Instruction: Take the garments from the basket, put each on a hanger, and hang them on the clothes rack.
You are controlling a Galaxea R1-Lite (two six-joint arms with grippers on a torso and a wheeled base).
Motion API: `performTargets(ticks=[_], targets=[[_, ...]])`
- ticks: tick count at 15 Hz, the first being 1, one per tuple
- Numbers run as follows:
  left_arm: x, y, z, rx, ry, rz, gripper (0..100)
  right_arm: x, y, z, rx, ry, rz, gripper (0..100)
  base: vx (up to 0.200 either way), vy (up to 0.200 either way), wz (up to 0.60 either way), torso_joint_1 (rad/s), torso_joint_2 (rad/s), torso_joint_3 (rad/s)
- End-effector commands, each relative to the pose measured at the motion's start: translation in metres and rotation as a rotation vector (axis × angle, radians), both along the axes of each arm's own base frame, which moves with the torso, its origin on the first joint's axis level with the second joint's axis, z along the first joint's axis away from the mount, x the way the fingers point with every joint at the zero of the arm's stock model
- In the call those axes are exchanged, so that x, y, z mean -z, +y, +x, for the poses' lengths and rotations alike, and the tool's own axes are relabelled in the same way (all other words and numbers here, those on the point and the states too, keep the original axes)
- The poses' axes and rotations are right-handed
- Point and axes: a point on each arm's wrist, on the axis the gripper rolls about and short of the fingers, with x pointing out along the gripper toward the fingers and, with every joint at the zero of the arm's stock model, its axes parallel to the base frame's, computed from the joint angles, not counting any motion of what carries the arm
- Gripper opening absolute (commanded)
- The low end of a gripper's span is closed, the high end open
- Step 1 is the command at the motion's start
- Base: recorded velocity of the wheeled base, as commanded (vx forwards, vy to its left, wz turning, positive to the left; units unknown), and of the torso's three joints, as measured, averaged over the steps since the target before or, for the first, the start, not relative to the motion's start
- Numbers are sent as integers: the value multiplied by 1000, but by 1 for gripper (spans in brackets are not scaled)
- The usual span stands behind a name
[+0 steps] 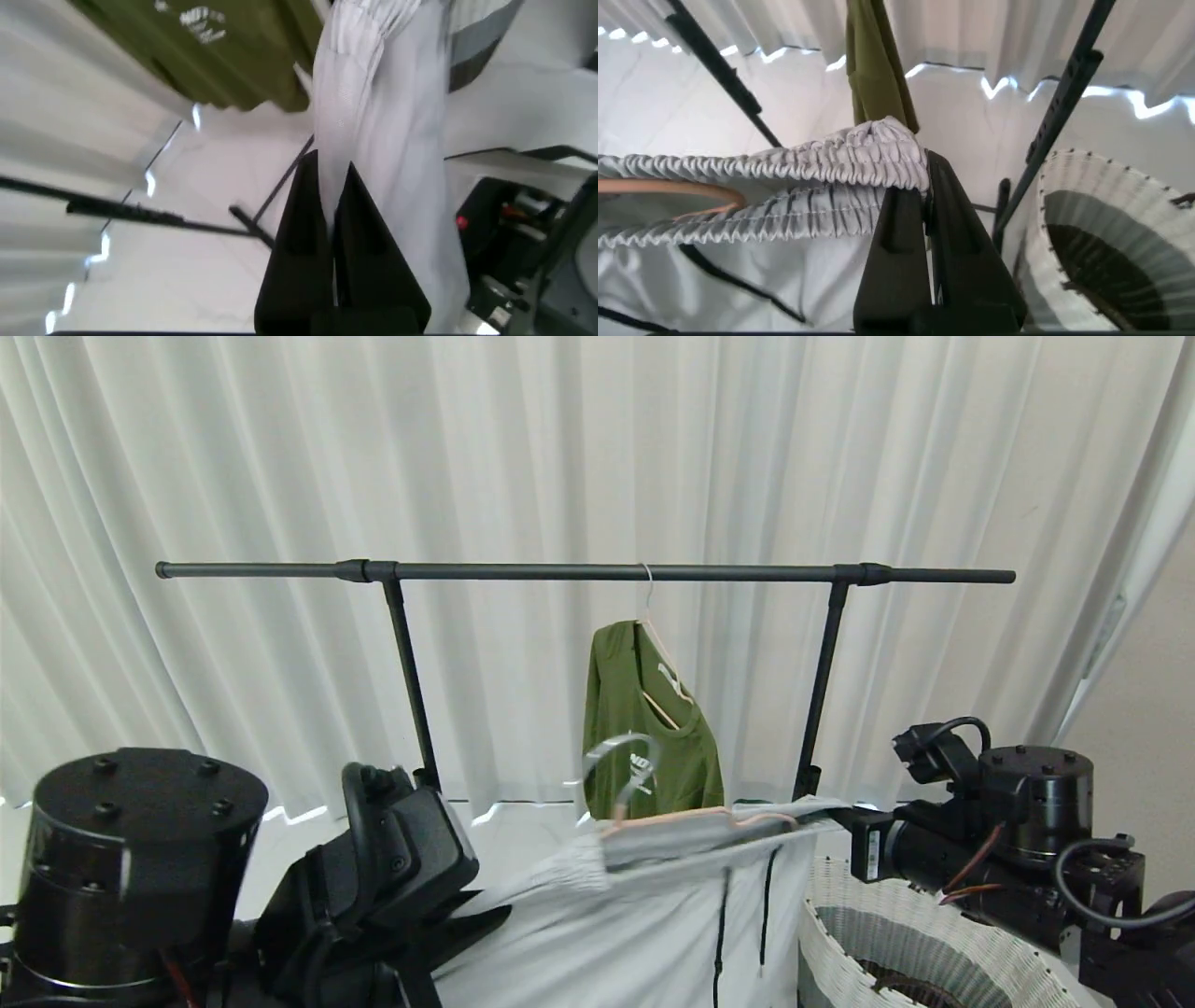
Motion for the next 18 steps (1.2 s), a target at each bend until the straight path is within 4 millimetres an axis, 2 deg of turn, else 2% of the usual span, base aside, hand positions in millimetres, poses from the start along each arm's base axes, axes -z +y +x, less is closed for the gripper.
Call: performTargets(ticks=[1,4,7,10,12,15,16,18], targets=[[14,-2,4,-22,41,56,0,-6,-3,-7,-41,-26,-11,0,0,0,0,0,0,0],[22,-15,22,-154,22,118,0,-16,-7,-27,-162,-55,-78,0,0,0,0,0,0,0],[23,-18,26,-173,29,109,0,-25,-1,-37,-219,-73,-82,0,0,0,0,0,0,0],[22,-21,30,-209,-7,105,0,-32,6,-56,-304,-95,-107,0,0,0,0,0,0,0],[18,-26,36,-254,-77,68,0,-44,13,-82,-407,-90,-116,0,0,0,0,0,0,0],[12,-31,35,-237,-120,17,0,-47,16,-105,-497,-65,-132,0,0,0,0,0,0,0],[9,-32,34,-232,-133,0,0,-48,15,-109,-511,-59,-138,100,0,0,0,0,0,0],[4,-35,32,-219,-162,-37,0,-50,12,-112,-510,-67,-142,100,0,0,0,0,0,0]])
